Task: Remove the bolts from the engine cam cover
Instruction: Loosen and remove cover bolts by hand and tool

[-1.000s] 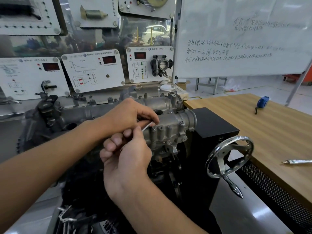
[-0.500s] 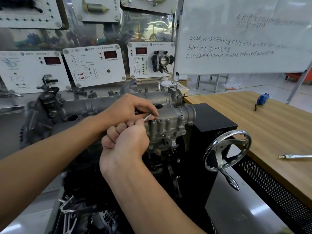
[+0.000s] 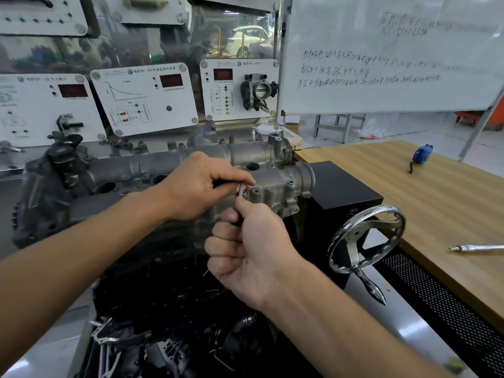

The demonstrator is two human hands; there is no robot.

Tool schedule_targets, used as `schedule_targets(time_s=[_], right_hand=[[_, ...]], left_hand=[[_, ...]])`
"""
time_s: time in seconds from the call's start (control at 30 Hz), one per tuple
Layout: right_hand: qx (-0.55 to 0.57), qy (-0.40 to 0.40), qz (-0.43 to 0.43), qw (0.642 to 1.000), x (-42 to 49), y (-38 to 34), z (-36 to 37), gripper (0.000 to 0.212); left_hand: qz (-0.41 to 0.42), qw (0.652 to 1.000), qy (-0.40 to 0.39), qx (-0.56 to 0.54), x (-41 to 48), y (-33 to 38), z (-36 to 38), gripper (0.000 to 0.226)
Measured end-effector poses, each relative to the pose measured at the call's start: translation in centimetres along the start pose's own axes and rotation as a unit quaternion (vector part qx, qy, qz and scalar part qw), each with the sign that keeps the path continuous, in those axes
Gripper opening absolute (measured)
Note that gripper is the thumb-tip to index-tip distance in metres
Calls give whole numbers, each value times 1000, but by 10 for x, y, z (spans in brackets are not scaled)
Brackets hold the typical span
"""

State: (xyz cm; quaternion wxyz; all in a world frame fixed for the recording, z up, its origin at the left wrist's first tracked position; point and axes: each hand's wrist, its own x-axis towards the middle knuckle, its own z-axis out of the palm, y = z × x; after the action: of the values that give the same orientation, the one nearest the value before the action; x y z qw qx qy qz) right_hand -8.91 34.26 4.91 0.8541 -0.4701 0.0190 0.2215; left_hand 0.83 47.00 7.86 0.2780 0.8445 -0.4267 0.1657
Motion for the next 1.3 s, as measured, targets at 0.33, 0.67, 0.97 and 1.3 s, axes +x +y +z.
schedule_targets(time_s=[0.33, 0.67, 0.97, 1.3], right_hand=[[-180, 19, 124, 976, -14, -35, -19, 55], [-884, -39, -254, 390, 51, -168, -68, 57], [-776, -87, -389, 490, 146, -145, -37, 50], [-702, -128, -310, 628, 165, -138, 19, 57]], left_hand=[[8, 1000, 17, -12, -5, -3, 6, 20], [-76, 995, 47, -39, 3, 4, 4, 19], [-264, 947, 120, -134, 9, 23, 7, 31], [-369, 894, 168, -191, 18, 31, 5, 30]])
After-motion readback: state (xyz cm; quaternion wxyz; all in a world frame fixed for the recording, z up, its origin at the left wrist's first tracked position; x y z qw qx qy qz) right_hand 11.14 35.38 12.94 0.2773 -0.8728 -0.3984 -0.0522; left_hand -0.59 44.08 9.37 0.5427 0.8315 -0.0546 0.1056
